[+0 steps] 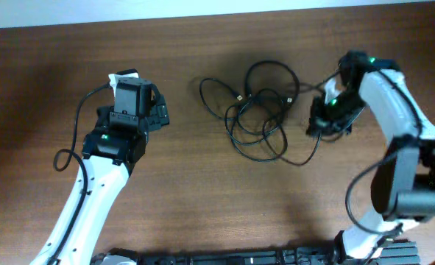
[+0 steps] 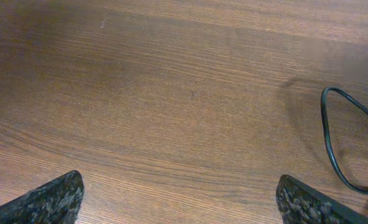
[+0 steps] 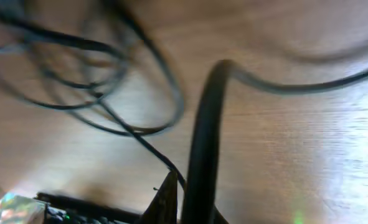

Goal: Untangle cables
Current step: 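Drag a cable strand up and rightward with the right gripper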

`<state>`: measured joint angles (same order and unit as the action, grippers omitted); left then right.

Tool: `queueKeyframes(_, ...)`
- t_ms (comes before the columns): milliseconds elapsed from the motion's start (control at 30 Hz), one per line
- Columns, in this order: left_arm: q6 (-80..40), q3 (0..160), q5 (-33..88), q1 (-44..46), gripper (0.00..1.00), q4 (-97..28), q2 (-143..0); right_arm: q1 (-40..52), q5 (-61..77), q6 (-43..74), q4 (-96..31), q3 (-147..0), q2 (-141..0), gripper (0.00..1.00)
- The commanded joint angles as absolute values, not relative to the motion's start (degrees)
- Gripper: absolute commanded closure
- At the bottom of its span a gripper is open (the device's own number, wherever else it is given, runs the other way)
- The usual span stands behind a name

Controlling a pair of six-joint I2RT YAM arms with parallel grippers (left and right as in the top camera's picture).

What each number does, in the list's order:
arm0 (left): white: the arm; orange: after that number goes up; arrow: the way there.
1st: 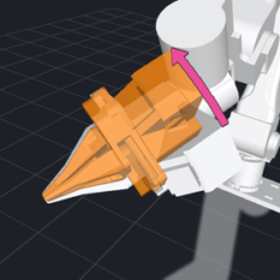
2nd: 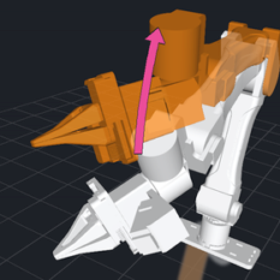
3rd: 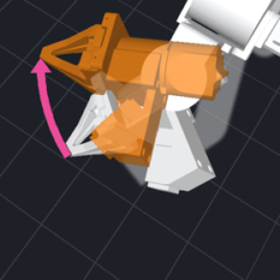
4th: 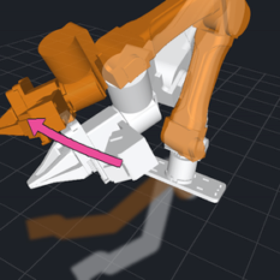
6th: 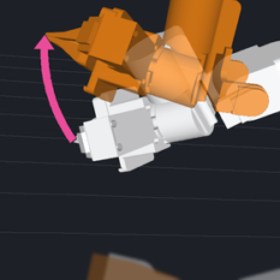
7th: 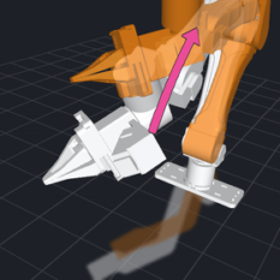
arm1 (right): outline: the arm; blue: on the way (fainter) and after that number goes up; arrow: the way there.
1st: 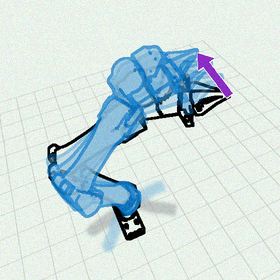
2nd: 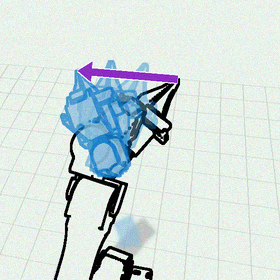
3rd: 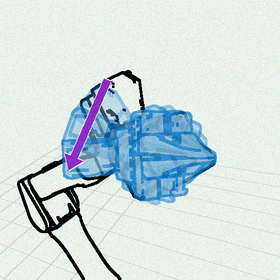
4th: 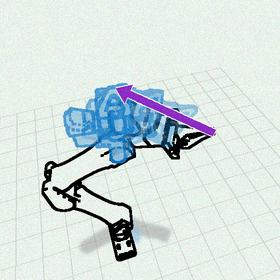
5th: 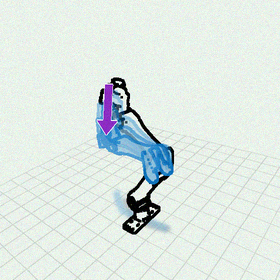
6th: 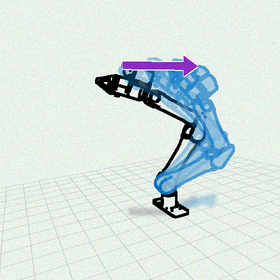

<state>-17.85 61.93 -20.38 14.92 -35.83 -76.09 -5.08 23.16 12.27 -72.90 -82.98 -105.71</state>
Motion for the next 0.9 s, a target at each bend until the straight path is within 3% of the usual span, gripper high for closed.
queueKeyframes(0,-18.61,61.93,-20.36,14.61,0.01,-35.73,-76.18,-4.86,23.81,12.49,-76.4,-95.57,-99.61,0.96)
queueKeyframes(133,-18.61,61.93,-20.36,14.61,0.01,-35.73,-76.18,-4.89,24.93,12.51,-83.96,-119.77,-98.06,0.96)
queueKeyframes(267,-18.61,61.93,-20.36,14.61,0.01,-35.73,-76.18,-4.89,28.12,18.2,-83.83,-140.64,-98.06,0.96)
queueKeyframes(467,-18.61,61.93,-20.36,14.61,0.01,-35.73,-76.18,-4.89,31.31,26.59,-77.87,-159.46,-98.06,0.96)
queueKeyframes(600,-18.61,61.93,-20.36,14.61,0.01,-35.73,-76.18,-4.89,38.85,34.96,-62.72,-161.69,-98.06,0.96)
queueKeyframes(700,-18.61,61.93,-20.36,14.61,0.01,-35.73,-76.18,-4.89,43.35,46.63,-43.24,-161.69,-98.08,0.96)
queueKeyframes(800,-18.61,61.93,-20.36,14.61,0.01,-35.73,-76.18,-4.89,42.63,57.54,-24.88,-161.69,-98.08,0.96)
queueKeyframes(867,-18.61,61.93,-20.36,14.61,0.01,-35.73,-76.18,-4.91,39.94,61.28,-19.07,-161.69,-98.08,0.96)
